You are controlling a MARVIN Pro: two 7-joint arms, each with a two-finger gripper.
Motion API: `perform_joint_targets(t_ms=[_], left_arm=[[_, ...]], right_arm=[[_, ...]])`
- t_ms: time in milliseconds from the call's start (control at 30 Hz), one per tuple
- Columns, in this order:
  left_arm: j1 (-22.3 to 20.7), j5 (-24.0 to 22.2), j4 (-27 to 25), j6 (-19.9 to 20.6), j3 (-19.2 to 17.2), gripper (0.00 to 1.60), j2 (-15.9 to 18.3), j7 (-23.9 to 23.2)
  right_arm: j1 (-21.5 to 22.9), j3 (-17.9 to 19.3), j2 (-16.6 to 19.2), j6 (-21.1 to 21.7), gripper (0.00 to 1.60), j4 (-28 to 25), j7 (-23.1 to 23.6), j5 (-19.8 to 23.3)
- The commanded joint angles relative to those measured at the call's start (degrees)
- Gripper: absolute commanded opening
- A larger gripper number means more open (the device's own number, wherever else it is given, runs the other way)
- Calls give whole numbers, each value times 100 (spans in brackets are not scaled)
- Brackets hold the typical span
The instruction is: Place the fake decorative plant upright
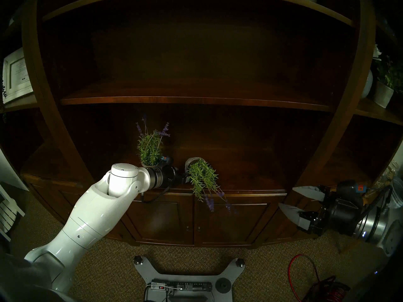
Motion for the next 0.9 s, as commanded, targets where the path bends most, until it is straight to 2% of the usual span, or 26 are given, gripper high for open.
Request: perform_joint_targets(t_ms=[0,467,667,867], left_arm=[[-682,105,35,25,133,160,-341,-223],[-1155,210,523,131,422,160,-733,-338],[-1209,217,664,144,419,160,-802,-332],[-1178,240,593,246,356,160,-791,-221]], right_arm=[[14,16,-2,-18,160,-13,11,-13],[15,16,-2,-21,160,-14,11,-15],[15,16,-2,-23,160,-14,11,-16],[15,15,-2,-23,160,-14,11,-17]])
